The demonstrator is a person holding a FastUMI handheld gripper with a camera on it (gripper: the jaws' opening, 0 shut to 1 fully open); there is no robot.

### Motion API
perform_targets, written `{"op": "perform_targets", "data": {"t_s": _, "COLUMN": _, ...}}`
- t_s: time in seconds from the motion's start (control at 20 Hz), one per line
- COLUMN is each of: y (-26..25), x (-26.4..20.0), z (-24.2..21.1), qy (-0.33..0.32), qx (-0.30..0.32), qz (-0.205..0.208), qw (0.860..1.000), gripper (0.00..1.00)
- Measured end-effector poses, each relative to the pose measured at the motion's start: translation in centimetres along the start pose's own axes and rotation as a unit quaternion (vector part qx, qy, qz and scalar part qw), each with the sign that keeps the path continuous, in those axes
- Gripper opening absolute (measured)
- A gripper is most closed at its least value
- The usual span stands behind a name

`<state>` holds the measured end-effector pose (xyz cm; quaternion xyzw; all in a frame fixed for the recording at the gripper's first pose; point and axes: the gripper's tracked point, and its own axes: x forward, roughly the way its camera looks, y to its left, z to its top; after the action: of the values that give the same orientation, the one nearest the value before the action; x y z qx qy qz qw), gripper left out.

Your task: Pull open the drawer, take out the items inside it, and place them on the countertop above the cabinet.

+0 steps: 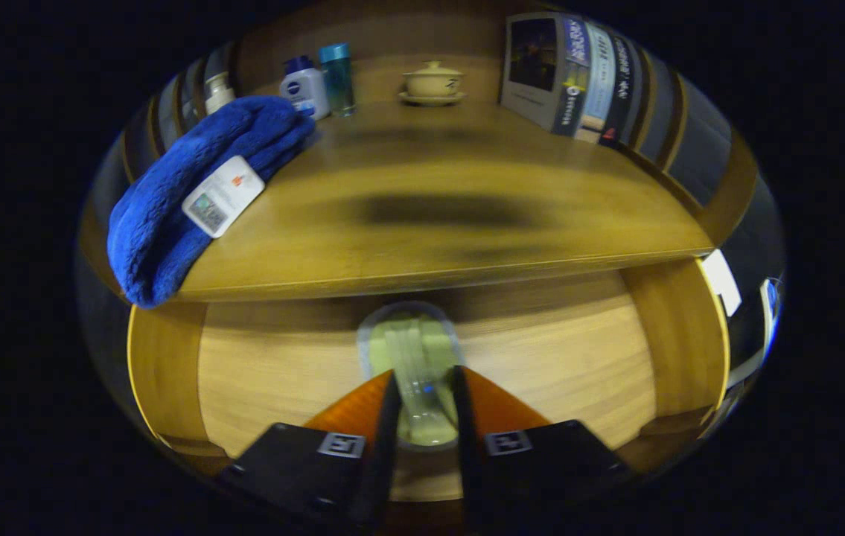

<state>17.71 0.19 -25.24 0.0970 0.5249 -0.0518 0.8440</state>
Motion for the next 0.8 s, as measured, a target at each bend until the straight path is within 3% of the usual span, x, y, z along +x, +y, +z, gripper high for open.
{"op": "perform_targets", "data": {"t_s": 0.05, "y": -0.1, "x": 0.0, "z": -0.2, "qy": 0.002, "qx": -0.002, "qz": -0.006, "qw": 1.000, "gripper": 0.35}}
{"op": "perform_targets", "data": {"t_s": 0.15, "y": -0.1, "x": -0.1, "z": -0.2, "qy": -0.005, "qx": -0.003, "qz": -0.009, "qw": 1.000, "gripper": 0.25}}
{"op": "perform_targets", "data": {"t_s": 0.25, "y": 0.1, "x": -0.4, "z": -0.4, "qy": -0.009, "qx": -0.011, "qz": -0.013, "qw": 1.000, "gripper": 0.22}}
{"op": "perform_targets", "data": {"t_s": 0.8, "y": -0.4, "x": -6.9, "z": -1.2, "qy": -0.047, "qx": -0.034, "qz": -0.063, "qw": 0.996, "gripper": 0.21}}
